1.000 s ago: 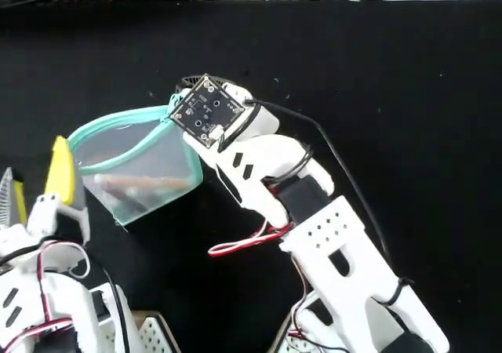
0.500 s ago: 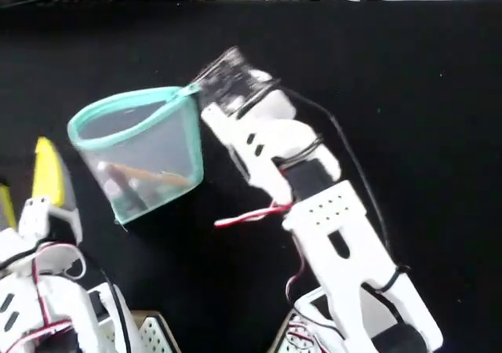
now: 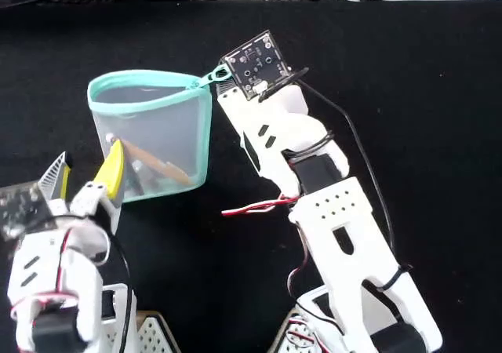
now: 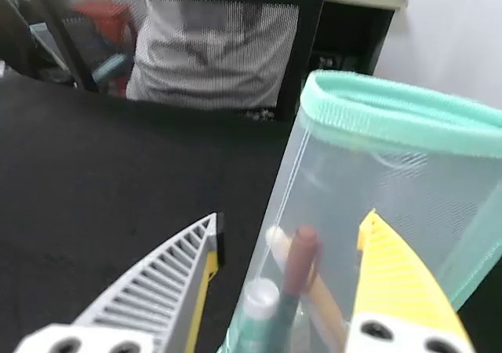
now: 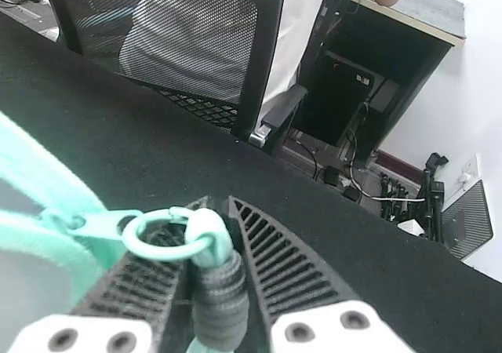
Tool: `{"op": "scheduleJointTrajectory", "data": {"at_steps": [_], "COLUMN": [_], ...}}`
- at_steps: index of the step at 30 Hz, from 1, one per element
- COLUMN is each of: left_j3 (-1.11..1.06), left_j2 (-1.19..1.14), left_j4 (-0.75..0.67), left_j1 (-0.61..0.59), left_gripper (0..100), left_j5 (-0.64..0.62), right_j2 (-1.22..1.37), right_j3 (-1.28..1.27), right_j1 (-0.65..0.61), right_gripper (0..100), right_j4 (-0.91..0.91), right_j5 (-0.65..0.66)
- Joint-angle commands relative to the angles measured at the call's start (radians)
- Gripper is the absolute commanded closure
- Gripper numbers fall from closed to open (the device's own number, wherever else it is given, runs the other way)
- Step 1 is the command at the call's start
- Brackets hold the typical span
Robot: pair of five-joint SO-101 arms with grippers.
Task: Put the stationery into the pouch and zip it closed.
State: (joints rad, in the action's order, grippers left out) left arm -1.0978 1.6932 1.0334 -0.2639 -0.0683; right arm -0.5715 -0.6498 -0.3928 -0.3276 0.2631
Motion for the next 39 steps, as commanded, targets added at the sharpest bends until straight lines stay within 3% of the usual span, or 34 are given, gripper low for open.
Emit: {"op": "scheduleJointTrajectory", "data": {"at_steps": [1, 9, 17, 21, 24, 30, 35, 39], "left_j3": [0.005, 0.005, 0.005, 0.005, 0.041, 0.268, 0.389, 0.394], "left_j2": [-0.118, -0.296, -0.296, -0.296, -0.295, -0.295, -0.295, -0.295], "left_j4": [-0.069, -0.163, -0.161, -0.155, -0.091, 0.183, 0.387, 0.411], "left_j1": [0.005, -0.048, -0.053, -0.053, -0.047, -0.033, 0.133, 0.231], "left_gripper": [71, 71, 71, 71, 71, 71, 71, 71], "left_j5": [-0.032, -0.040, -0.040, -0.037, -0.031, 0.040, 0.164, 0.167], "right_j2": [-0.012, -0.194, -0.377, -0.407, -0.407, -0.406, -0.406, -0.407], "right_j3": [0.054, 0.048, 0.053, 0.053, 0.053, 0.050, 0.044, 0.038], "right_j1": [-0.034, -0.216, -0.374, -0.390, -0.354, -0.327, -0.325, -0.325], "right_gripper": [98.6, 98.6, 98.6, 98.6, 98.6, 98.6, 98.6, 98.6], "right_j4": [-0.026, -0.204, -0.311, -0.313, -0.296, -0.275, -0.242, -0.236], "right_j5": [0.060, 0.241, 0.256, 0.255, 0.249, 0.218, 0.183, 0.176]}}
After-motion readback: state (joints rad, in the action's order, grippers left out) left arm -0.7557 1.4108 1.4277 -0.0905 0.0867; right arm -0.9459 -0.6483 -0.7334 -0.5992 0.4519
